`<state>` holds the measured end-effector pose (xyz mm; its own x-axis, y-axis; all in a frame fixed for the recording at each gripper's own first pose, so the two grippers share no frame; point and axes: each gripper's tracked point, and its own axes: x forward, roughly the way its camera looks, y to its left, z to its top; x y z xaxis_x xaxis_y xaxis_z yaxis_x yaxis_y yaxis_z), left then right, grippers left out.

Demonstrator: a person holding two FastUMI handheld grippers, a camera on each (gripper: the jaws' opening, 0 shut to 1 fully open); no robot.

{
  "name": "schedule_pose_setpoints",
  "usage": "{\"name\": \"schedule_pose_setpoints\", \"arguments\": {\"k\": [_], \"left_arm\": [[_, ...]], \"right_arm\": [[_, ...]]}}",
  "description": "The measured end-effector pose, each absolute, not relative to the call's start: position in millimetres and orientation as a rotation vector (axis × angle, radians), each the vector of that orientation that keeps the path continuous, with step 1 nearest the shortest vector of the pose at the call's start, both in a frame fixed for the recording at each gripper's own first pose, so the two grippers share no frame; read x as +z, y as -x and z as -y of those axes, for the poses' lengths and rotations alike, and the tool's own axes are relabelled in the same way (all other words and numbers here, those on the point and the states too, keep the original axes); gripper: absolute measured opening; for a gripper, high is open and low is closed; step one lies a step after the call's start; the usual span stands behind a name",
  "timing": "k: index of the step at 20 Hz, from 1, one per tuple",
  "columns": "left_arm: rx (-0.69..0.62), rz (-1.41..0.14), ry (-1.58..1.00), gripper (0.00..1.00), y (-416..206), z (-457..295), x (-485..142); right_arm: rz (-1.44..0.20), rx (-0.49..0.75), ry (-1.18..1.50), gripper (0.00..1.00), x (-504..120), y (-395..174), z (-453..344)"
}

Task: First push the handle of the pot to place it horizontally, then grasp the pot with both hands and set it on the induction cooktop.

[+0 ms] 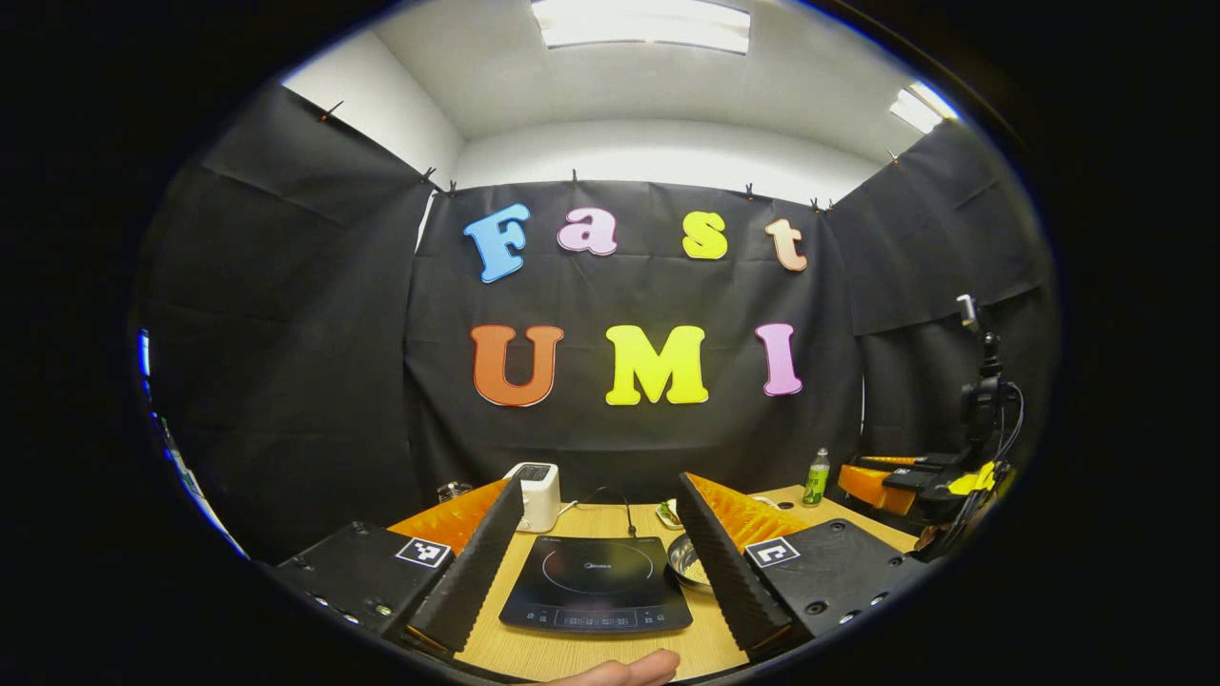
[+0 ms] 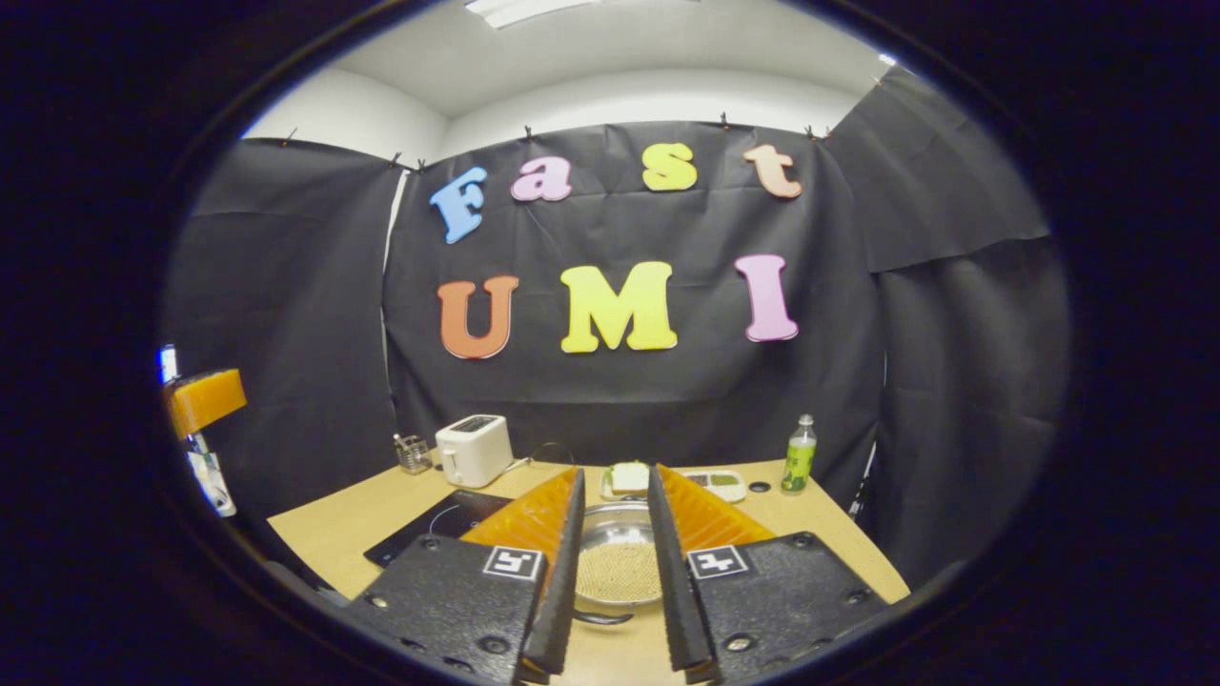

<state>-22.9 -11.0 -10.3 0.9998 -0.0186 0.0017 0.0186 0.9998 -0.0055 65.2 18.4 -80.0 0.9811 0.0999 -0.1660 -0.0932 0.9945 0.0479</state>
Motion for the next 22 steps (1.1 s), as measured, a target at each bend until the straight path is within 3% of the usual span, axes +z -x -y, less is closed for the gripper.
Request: {"name": "schedule_pose_setpoints", "arguments": {"k": [1,2,3,4,11,22], "left_arm": [[-0.021,0.001,0.002,0.96,23,11,-11],[-0.021,-0.001,-0.001,0.96,23,11,-12],[-0.021,-0.004,-0.003,0.87,23,11,-14],[-0.021,-0.007,-0.005,0.96,23,10,-16],[-0.007,-0.011,-0.002,0.96,24,0,-23],[-0.002,-0.003,-0.003,0.96,31,-4,-23]], "right_arm": [[-0.183,0.120,-0.045,0.32,-87,-69,-28],[-0.205,0.126,-0.042,0.12,-94,-71,-30],[-0.225,0.131,-0.043,0.05,-103,-72,-32],[-0.245,0.143,-0.034,0.01,-111,-74,-38],[-0.382,0.134,0.011,0.04,-175,-93,-71],[-0.741,0.169,-0.061,0.04,-303,-111,-105]]}}
